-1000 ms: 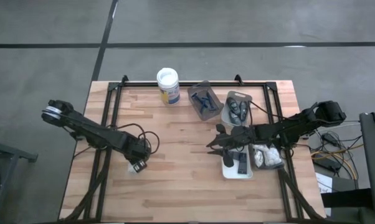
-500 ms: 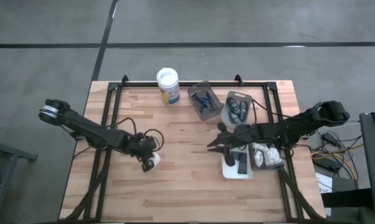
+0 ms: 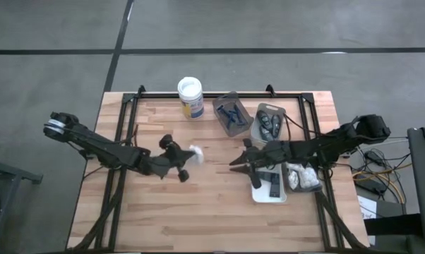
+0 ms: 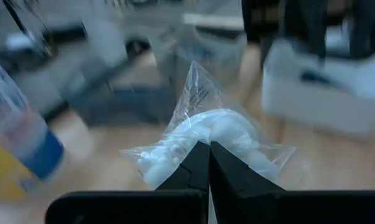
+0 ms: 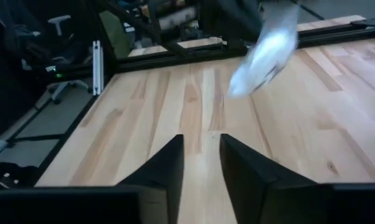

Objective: Pick & Place Travel size toiletries
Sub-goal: Put the white cotton pack into the bottom black bin

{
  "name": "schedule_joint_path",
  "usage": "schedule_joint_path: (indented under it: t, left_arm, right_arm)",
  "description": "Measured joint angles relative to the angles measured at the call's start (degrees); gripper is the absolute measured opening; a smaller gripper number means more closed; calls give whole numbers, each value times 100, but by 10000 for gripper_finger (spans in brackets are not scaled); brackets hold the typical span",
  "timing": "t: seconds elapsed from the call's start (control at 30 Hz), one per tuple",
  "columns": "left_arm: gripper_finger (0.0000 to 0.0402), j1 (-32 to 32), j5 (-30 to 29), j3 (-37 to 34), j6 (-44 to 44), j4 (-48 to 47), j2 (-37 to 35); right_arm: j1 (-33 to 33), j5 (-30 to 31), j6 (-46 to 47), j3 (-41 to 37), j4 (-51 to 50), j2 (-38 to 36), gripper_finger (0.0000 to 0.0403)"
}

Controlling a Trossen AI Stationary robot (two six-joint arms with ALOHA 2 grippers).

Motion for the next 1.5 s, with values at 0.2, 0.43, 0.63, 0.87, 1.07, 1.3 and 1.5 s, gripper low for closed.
schedule_joint_path:
  t: [0.2, 0.43, 0.63, 0.87, 1.07, 1.3, 1.5]
  left_arm:
    - [3, 9, -347, 0, 818, 1256, 0]
    - [2, 27, -565, 13, 904, 1538, 2]
    - [2, 37, -738, 13, 899, 1581, 2]
    - [3, 44, -982, 13, 908, 1580, 2]
    - [4, 44, -982, 13, 936, 1567, 2]
    - [4, 42, -976, 13, 975, 1536, 4]
    - [5, 42, -976, 13, 986, 1534, 4]
  right_arm:
    - [0, 208, -25, 311, 2, 376, 158]
    - [-9, 1162, 8, 964, 13, 951, 191]
    - [0, 1160, 14, 1587, -2, 1543, 202]
    - [-67, 1161, 185, 2150, -81, 1918, 194]
    - [-269, 1181, 362, 2055, -83, 1778, 165]
    - [-490, 1198, 614, 1800, -80, 1755, 113]
    - [-544, 1177, 608, 1741, 0, 1747, 78]
